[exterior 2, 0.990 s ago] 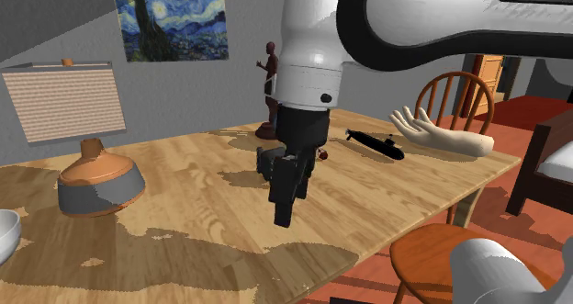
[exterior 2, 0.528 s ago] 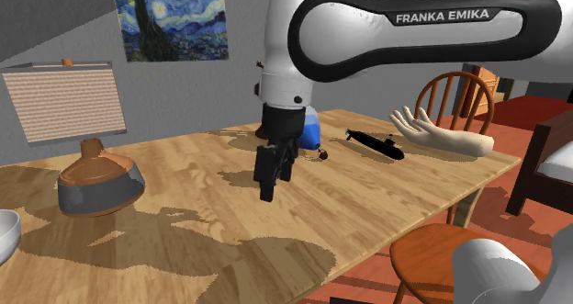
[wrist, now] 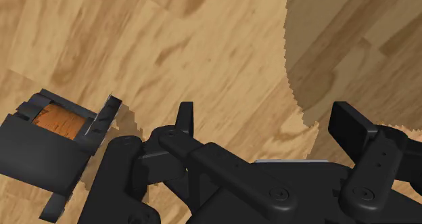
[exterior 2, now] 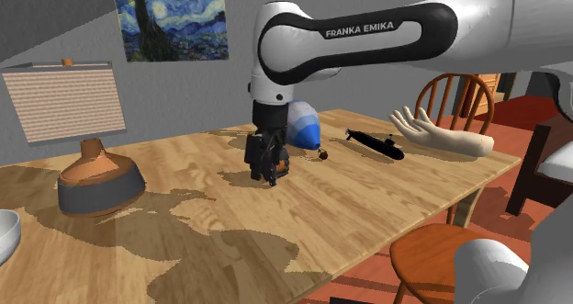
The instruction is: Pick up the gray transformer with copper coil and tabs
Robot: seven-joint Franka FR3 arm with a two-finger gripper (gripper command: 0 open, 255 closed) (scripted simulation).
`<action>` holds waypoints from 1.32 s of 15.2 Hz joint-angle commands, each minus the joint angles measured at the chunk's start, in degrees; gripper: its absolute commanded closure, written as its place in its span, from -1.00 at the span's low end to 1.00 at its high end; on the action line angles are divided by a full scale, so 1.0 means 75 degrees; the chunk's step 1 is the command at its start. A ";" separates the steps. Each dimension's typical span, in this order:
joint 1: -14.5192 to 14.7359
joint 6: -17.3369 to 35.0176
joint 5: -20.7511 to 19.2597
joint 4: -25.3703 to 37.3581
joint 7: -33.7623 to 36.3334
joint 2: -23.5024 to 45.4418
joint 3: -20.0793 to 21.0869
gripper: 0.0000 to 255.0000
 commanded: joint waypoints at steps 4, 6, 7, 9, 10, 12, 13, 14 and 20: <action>-0.0170 0.0203 0.0051 0.0939 -0.0563 0.1096 -0.0538 -1.00; -0.0247 0.0258 0.0142 0.1373 -0.0802 0.1577 -0.0750 -1.00; -0.0292 0.0277 0.0203 0.1604 -0.0925 0.1826 -0.0852 -1.00; -0.0397 0.0294 0.0354 0.2096 -0.1176 0.2340 -0.1048 -1.00; -0.0460 0.0292 0.0444 0.2357 -0.1304 0.2606 -0.1141 -1.00; -0.0612 0.0262 0.0652 0.2915 -0.1560 0.3155 -0.1309 -1.00; -0.0703 0.0233 0.0768 0.3213 -0.1687 0.3439 -0.1384 -1.00; -0.0806 0.0195 0.0892 0.3525 -0.1812 0.3729 -0.1452 -1.00; -0.0877 0.0686 0.0973 0.3212 -0.1903 0.3914 -0.1473 -1.00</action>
